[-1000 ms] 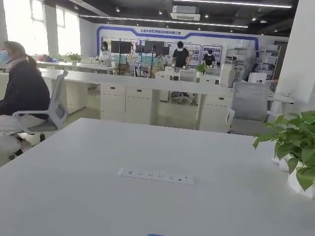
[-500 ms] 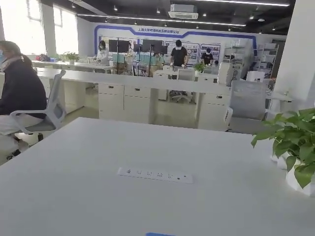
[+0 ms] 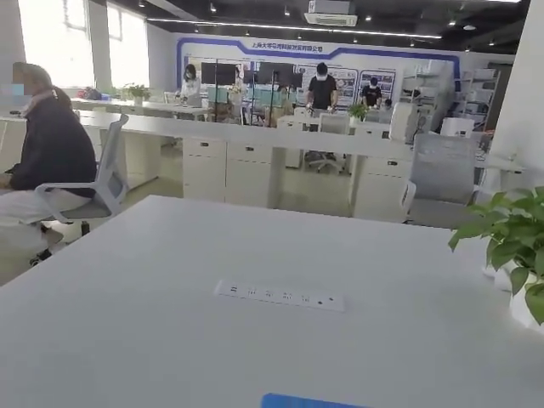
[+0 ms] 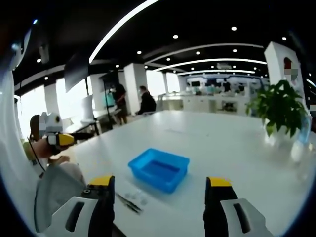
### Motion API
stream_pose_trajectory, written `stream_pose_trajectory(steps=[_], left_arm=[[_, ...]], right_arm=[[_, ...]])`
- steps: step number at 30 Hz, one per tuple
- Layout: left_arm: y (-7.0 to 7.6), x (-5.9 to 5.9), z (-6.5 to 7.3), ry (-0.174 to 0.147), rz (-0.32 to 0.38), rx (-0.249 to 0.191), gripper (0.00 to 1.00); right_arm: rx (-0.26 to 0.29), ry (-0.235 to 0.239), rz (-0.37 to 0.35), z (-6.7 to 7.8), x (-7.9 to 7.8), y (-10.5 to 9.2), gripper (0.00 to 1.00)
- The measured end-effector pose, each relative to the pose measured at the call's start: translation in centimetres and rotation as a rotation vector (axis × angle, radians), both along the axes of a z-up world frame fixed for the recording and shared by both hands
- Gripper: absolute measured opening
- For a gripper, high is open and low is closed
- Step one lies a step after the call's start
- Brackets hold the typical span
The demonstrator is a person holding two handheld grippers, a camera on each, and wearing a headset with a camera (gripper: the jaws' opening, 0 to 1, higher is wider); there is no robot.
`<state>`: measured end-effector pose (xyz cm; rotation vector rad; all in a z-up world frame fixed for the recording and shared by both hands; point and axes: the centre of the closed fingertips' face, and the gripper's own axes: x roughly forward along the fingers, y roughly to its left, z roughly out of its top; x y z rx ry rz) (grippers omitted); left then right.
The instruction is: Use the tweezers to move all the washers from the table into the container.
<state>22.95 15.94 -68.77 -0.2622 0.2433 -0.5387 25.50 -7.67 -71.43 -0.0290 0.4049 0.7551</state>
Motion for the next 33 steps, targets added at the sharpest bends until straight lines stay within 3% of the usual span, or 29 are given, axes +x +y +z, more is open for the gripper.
stream_pose_trajectory(steps=[2,5,8,10,13,17,20,28,33], left_arm=[[-0.5,-0.2,-0.7,0.025,-0.036,0.022,0.97],[-1.6,-0.8,-2.0,0.053,-0.137,0.085,0.77],[-2.9,-1.1,-2.7,0.092,-0.214,0.077,0.67],[-3.5,-1.0,-3.2,0.096,-0.252,0.118,0.61],[-4.5,-1.2,-4.5,0.128,-0.327,0.184,0.49],[-5.4,-1.4,-5.9,0.176,-0.410,0.230,0.45],[-5.6,-1.5,-7.5,0.207,-0.474,0.320,0.44],[-6.2,-1.9,-10.5,0.261,-0.610,0.482,0.39],[-6.8,-1.9,-11.9,0.301,-0.663,0.509,0.31]], right_arm=[[-0.014,0.012,0.038,-0.6,0.0,0.4,0.66],[-0.054,0.024,0.125,-1.6,-0.2,1.9,0.54],[-0.074,0.036,0.207,-2.3,-0.3,3.4,0.42],[-0.095,0.055,0.272,-2.8,-0.6,5.0,0.35],[-0.135,0.074,0.345,-3.8,-0.9,6.4,0.26],[-0.226,0.090,0.450,-5.3,-1.6,8.1,0.24],[-0.328,0.089,0.540,-6.7,-2.2,9.0,0.25],[-0.538,0.096,0.717,-9.7,-3.4,10.0,0.22],[-0.627,0.109,0.797,-11.2,-4.1,10.0,0.20]])
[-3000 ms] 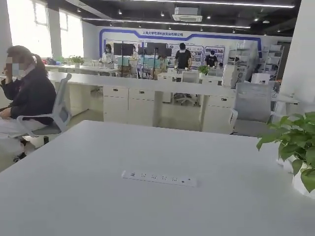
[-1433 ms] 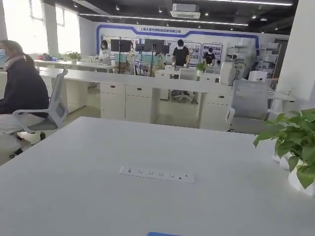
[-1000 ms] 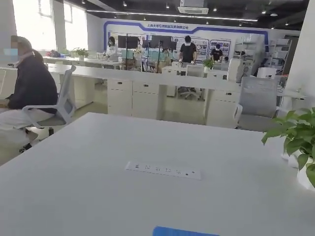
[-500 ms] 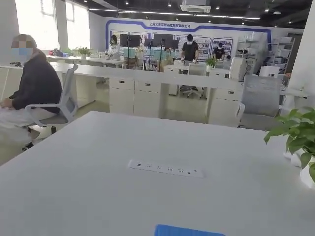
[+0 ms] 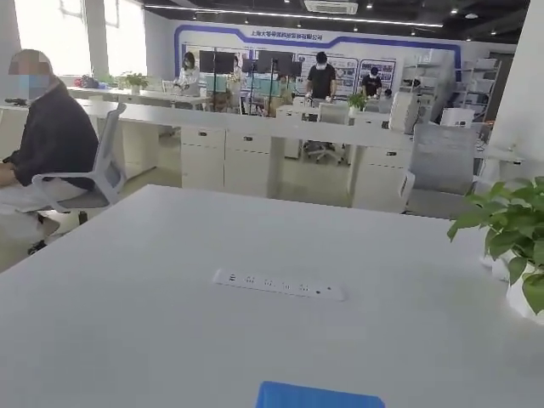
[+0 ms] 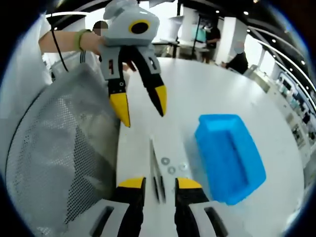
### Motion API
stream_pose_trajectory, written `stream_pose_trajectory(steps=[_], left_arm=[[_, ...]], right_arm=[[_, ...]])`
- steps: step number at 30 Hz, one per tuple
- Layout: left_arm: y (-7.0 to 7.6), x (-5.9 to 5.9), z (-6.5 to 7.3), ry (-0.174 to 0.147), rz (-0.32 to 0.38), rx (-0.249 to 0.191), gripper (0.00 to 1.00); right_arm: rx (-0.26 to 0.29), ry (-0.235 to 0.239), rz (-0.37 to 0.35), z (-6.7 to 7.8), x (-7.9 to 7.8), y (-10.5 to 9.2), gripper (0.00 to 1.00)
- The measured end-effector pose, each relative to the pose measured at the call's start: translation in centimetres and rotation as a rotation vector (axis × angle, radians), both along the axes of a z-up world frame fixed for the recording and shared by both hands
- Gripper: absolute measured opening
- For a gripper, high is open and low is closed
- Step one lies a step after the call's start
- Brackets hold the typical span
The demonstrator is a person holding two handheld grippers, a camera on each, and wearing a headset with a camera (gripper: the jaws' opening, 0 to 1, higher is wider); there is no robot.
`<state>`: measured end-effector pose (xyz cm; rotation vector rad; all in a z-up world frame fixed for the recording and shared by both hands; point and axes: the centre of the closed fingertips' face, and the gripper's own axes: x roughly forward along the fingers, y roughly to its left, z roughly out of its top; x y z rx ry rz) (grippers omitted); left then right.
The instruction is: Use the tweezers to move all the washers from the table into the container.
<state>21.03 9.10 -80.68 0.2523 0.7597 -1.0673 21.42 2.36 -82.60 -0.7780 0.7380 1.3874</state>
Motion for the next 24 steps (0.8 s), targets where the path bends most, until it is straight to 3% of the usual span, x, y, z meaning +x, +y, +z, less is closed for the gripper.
stream_pose_trajectory(steps=[4,15,20,24], left_arm=[[-0.3,-0.4,-1.4,0.018,-0.067,0.071,0.28],[0.0,0.1,-4.4,-0.009,-0.182,0.263,0.16],[-0.1,0.1,-5.2,-0.015,-0.219,0.304,0.12],[-0.5,0.2,-5.3,-0.010,-0.218,0.297,0.10]], right_arm=[[-0.062,-0.012,0.040,-0.9,0.1,-0.3,0.18],[-0.144,-0.003,0.097,-2.1,0.2,-0.1,0.14],[-0.162,0.008,0.115,-2.5,0.1,0.0,0.14],[-0.172,0.010,0.125,-2.7,0.0,0.1,0.13]])
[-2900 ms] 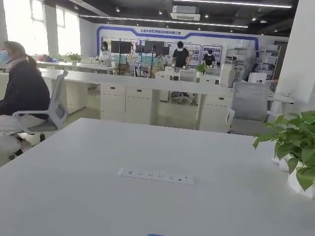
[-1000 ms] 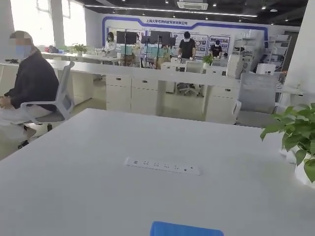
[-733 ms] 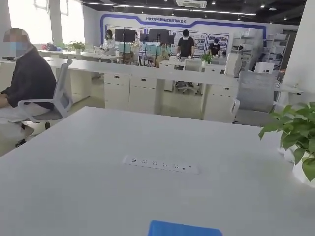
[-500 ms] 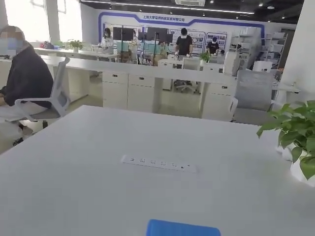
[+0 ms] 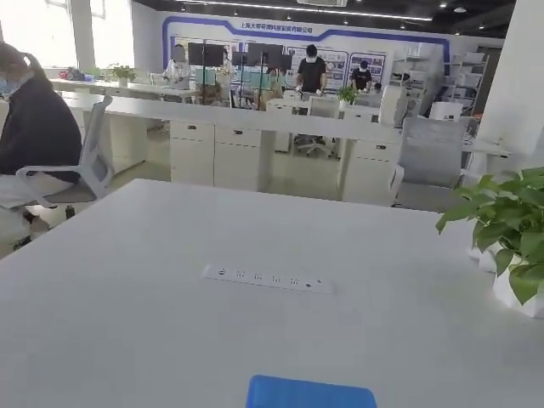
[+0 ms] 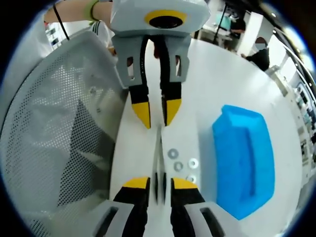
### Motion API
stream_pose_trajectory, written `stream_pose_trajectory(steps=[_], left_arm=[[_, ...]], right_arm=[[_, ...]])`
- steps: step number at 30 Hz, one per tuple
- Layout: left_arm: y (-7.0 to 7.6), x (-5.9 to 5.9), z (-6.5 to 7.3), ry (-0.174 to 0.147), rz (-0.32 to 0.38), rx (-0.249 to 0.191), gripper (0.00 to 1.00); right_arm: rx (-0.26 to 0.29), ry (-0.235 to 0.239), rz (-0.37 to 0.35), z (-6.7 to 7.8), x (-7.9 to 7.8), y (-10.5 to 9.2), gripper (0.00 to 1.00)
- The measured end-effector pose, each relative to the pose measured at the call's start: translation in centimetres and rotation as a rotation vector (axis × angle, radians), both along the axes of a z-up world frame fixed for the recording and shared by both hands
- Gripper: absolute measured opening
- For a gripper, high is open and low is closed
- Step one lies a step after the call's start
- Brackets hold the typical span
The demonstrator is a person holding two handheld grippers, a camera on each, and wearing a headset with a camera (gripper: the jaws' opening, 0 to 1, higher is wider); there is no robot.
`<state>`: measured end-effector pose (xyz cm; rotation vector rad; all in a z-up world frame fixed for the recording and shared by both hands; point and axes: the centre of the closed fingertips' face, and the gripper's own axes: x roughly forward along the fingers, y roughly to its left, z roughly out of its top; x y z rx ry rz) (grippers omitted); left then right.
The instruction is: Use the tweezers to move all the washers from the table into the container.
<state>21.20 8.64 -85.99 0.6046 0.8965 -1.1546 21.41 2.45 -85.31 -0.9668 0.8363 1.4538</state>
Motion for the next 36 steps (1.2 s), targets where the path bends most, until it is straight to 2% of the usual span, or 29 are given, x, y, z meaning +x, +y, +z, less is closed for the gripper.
stream_pose_trajectory(steps=[5,9,14,19,25,30,36], left_arm=[[-0.1,0.0,-0.5,-0.013,-0.033,0.030,0.07],[-0.2,0.1,-0.6,-0.005,-0.027,0.019,0.04],[-0.1,0.5,-0.5,-0.041,-0.055,0.032,0.00],[-0.2,0.1,-0.3,-0.045,-0.078,0.019,0.00],[-0.3,-0.2,2.2,-0.088,-0.096,-0.024,0.00],[-0.5,-0.7,5.0,-0.119,-0.106,-0.071,0.00],[-0.9,-1.2,7.4,-0.150,-0.126,-0.090,0.00]], right_arm=[[-0.005,0.005,0.004,-0.2,0.0,0.1,0.12],[-0.005,0.008,-0.002,-0.4,-0.1,0.1,0.12],[0.010,0.018,-0.016,-0.5,-0.1,0.1,0.12],[0.041,0.028,-0.041,-0.5,0.0,0.3,0.12],[0.083,0.022,-0.061,0.1,0.0,0.2,0.11],[0.128,0.009,-0.072,0.9,-0.2,0.2,0.09],[0.213,0.022,-0.102,2.0,-0.7,0.8,0.09]])
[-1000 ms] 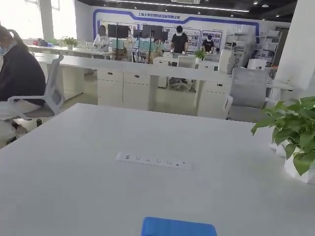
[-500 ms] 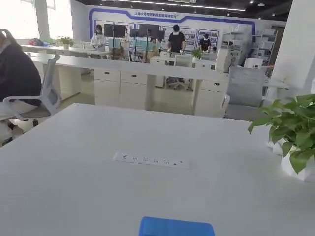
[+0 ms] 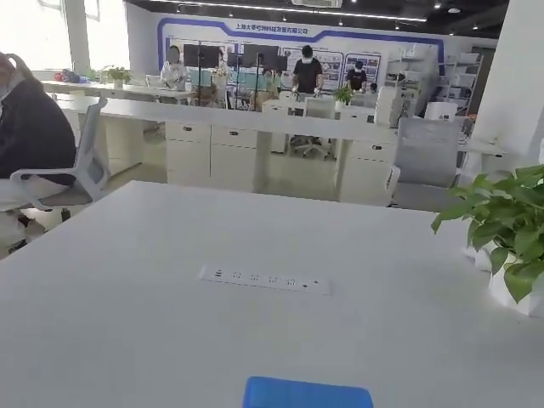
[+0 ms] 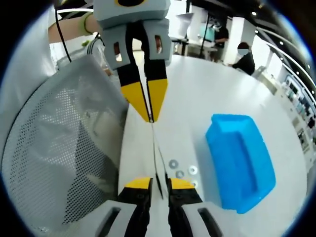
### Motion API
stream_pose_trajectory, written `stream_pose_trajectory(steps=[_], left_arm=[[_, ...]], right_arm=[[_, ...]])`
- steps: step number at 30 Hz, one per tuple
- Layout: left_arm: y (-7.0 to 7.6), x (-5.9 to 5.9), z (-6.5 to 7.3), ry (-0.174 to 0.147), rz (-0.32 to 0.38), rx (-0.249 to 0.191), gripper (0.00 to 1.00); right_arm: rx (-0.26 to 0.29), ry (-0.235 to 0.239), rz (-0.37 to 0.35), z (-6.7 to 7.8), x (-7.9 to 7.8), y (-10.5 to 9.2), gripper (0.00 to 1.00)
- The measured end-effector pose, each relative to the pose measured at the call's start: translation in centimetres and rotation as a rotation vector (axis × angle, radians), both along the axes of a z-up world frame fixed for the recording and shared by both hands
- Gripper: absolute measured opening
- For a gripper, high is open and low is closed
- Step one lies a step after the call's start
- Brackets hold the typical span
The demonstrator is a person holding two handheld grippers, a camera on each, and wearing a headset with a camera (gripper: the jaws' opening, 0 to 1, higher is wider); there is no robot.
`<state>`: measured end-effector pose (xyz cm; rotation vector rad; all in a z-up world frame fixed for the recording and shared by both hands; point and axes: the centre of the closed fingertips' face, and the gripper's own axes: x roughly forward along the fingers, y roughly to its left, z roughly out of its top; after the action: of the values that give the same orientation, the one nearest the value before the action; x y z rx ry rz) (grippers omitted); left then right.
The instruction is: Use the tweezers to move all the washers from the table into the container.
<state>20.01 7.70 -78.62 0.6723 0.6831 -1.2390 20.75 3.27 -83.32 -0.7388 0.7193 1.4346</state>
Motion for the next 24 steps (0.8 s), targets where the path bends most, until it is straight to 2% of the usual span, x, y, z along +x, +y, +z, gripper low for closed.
stream_pose_trajectory(steps=[4,7,10,14,17,20,24], left_arm=[[-0.7,-0.4,1.4,-0.012,-0.019,-0.010,0.00],[-1.2,-0.7,2.2,-0.026,-0.045,-0.009,0.00],[-1.7,-0.8,2.7,-0.033,-0.055,-0.009,0.00],[-2.4,-1.1,2.9,-0.044,-0.072,-0.007,0.00],[-2.4,-1.1,2.9,-0.044,-0.073,-0.009,0.00],[-2.0,-1.1,3.1,-0.050,-0.063,-0.006,0.00],[-1.3,-0.5,3.6,-0.094,-0.061,0.021,0.00]], right_arm=[[0.060,0.006,-0.005,0.9,-0.4,0.9,0.10],[0.082,0.006,-0.003,1.2,-0.5,1.3,0.11],[0.110,0.027,0.004,1.5,-1.0,2.0,0.12],[0.119,0.028,0.018,1.1,-1.6,2.6,0.11],[0.110,-0.004,0.027,0.9,-1.5,2.7,0.06],[0.122,-0.014,0.027,1.2,-1.3,3.0,0.06],[0.141,-0.071,0.018,1.9,-0.3,3.8,0.06]])
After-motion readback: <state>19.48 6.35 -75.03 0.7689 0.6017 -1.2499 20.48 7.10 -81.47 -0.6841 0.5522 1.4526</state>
